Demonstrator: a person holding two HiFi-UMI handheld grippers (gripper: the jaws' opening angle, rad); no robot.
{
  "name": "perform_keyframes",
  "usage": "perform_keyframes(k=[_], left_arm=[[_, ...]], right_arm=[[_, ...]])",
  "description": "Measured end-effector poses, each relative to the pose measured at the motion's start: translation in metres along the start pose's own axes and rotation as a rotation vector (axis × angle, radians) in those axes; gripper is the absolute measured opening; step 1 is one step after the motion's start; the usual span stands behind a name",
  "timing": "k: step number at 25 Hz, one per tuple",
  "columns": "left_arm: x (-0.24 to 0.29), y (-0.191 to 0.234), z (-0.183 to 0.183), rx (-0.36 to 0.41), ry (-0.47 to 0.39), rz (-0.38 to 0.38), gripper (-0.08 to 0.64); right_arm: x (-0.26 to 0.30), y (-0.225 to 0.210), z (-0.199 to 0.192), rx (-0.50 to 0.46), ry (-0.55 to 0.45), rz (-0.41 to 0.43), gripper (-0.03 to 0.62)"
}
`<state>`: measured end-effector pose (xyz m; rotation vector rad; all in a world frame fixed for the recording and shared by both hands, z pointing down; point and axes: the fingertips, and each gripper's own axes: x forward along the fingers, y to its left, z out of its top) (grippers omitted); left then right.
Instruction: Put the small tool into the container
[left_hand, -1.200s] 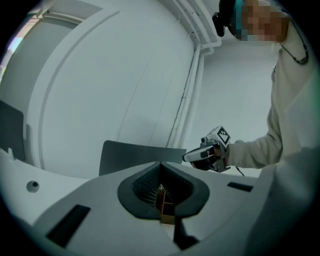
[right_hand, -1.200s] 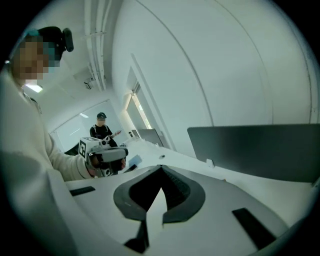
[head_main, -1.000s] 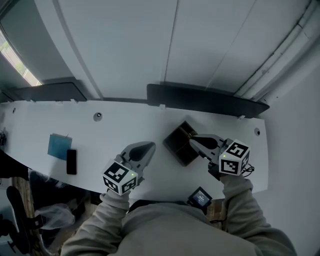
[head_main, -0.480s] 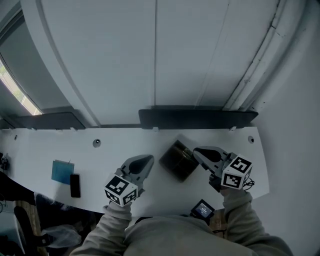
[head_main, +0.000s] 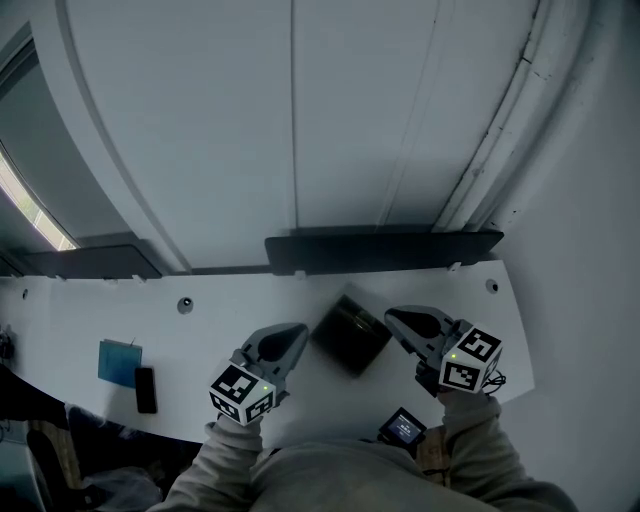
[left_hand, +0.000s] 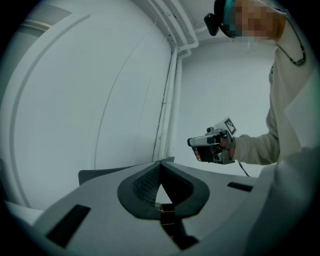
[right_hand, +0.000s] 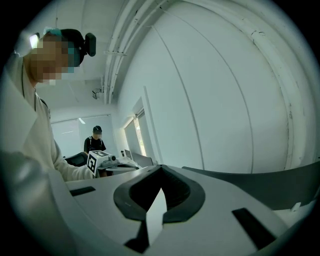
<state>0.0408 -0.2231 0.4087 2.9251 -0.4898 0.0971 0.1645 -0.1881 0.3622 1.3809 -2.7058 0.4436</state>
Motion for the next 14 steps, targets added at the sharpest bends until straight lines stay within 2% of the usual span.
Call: perform_keyframes(k=[5, 14], left_arm=[[0.004, -0.006, 0.011, 0.020, -0.020, -0.022, -0.005], [0.012, -0.002, 0.009, 0.016, -0.027, -0.032, -0.005]], right_arm=[[-0.002, -0.004, -0.004, 0.008, 0.019, -0.025, 0.020], [0.001, -0.013, -0.007, -0.006, 0.044, -0.043, 0.020]])
